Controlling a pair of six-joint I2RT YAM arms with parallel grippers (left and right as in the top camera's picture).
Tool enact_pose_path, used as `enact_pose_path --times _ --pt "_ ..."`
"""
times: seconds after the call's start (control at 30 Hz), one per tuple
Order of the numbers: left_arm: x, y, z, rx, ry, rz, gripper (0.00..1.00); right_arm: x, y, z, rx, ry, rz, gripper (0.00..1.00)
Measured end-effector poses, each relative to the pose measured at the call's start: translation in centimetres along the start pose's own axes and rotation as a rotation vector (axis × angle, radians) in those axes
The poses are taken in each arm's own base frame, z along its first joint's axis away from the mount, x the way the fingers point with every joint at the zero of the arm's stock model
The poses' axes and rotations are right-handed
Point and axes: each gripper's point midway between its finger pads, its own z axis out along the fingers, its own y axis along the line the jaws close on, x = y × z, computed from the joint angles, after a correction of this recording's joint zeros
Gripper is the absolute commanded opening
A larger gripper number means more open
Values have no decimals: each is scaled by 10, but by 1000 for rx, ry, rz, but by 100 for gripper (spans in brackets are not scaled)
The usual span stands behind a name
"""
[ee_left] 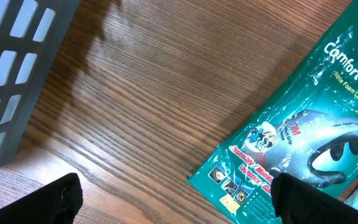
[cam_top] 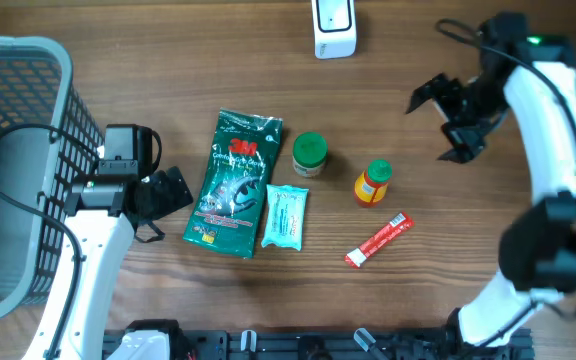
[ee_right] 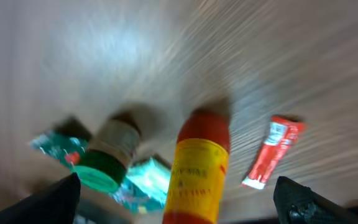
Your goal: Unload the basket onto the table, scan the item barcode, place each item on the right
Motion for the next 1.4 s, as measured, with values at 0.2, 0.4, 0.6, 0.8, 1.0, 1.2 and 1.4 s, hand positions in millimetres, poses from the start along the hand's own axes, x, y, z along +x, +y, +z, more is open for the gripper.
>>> enact_pose_path --times 0.2,0.4,0.6,0.8,1.0,1.2,1.4 --pt "0 0 0 0 0 0 100 22 -18 77 46 409 -85 100" --pt "0 0 0 0 0 0 100 38 -9 84 -34 506 -206 100" --pt "0 0 0 0 0 0 100 59 -24 116 -22 558 -245 100" --pt "0 0 0 0 0 0 100 72 -30 122 -57 612 -212 81" --pt "0 0 0 0 0 0 100 72 -27 124 -84 599 -215 71" --pt "0 0 0 0 0 0 100 73 -24 124 -83 598 -196 65" --pt "0 0 0 0 0 0 100 118 -28 88 -159 796 -209 67"
